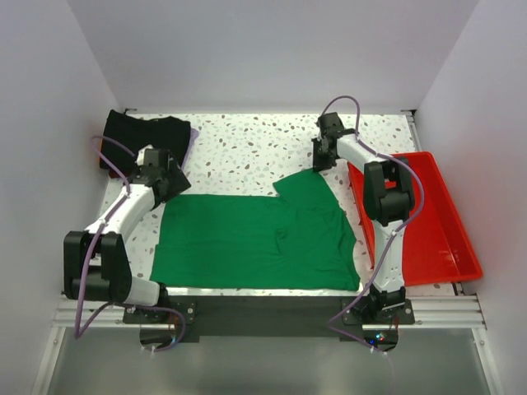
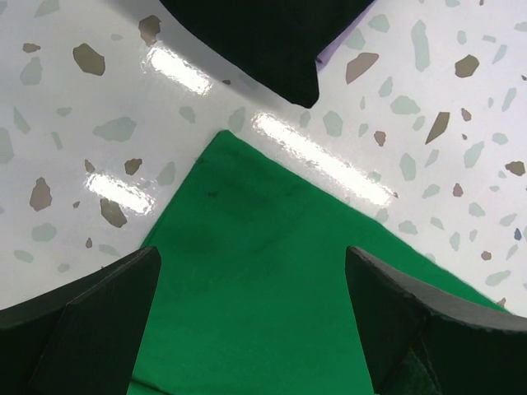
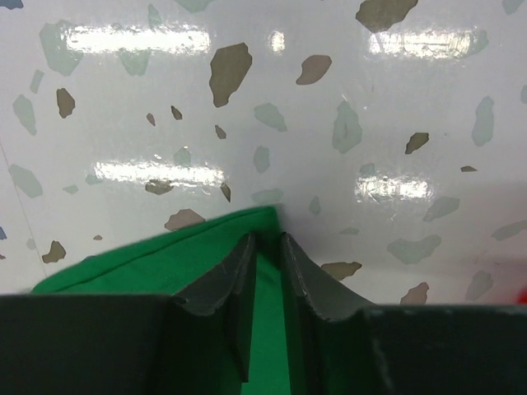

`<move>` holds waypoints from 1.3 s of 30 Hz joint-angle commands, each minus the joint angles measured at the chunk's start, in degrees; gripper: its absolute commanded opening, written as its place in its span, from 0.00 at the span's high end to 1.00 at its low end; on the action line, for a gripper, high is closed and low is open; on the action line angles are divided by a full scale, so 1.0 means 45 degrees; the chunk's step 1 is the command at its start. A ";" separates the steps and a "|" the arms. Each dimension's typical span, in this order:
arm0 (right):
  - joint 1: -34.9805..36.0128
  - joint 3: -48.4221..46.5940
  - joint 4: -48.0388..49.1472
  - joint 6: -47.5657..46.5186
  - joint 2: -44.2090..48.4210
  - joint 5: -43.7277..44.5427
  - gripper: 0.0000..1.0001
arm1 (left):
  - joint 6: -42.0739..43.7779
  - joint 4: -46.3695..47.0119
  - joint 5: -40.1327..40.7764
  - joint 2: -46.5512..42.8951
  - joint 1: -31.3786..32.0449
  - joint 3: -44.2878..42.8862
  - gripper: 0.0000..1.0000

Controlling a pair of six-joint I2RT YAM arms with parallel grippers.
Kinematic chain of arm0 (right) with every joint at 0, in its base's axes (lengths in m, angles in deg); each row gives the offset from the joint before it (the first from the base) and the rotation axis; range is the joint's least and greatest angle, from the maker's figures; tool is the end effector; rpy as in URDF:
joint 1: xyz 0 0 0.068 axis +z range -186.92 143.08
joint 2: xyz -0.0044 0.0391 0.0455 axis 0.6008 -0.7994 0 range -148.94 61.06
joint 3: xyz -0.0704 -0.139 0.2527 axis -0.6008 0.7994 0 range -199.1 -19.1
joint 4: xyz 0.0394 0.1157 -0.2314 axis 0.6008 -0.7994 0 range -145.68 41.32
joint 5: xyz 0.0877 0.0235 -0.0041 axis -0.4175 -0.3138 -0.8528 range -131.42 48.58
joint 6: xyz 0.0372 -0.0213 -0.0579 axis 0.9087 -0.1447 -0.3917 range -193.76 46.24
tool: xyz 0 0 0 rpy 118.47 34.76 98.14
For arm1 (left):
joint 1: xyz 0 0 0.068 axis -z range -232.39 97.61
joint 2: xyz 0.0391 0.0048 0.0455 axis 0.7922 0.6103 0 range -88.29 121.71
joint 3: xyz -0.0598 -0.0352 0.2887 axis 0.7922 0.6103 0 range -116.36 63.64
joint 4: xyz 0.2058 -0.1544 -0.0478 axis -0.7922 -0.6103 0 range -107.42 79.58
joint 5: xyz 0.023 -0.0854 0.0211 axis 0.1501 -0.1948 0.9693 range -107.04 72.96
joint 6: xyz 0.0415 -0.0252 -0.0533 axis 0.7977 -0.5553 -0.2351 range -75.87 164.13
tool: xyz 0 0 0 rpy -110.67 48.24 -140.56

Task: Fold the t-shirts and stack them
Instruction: Fold the tshirt

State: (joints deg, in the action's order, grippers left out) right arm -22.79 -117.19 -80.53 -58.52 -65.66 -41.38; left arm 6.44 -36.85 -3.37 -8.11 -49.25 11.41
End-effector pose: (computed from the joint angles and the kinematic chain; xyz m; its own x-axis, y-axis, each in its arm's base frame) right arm 0.4871 0.1227 0.1639 -0.8784 0.0499 -0.4754 -0.0135 0.9915 0.1290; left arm 0.2927 -0.0020 0.2289 -0.5909 -0.5625 -0.5783 -0.5629 0.8010 -0.2040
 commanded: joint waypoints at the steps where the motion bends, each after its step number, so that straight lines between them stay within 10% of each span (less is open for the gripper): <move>1: 0.0043 0.0020 -0.0733 -0.0028 -0.0317 -0.0475 0.82 | 0.0583 0.0640 0.0164 0.0578 -0.0248 -0.0112 0.02; 7: 0.0043 -0.0079 -0.0733 0.0030 -0.0259 -0.0749 1.00 | 0.0954 0.1010 0.1141 0.1496 -0.0443 -0.0366 0.11; 39: 0.0043 0.0527 -0.1026 0.0206 0.0405 -0.0789 1.00 | 0.1403 0.2398 0.1571 0.4739 -0.0638 -0.1499 0.63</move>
State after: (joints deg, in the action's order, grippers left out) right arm -22.79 -116.36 -81.41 -57.97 -65.18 -44.23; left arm 11.00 -28.20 1.72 11.94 -51.61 6.54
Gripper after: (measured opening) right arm 0.014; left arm 0.379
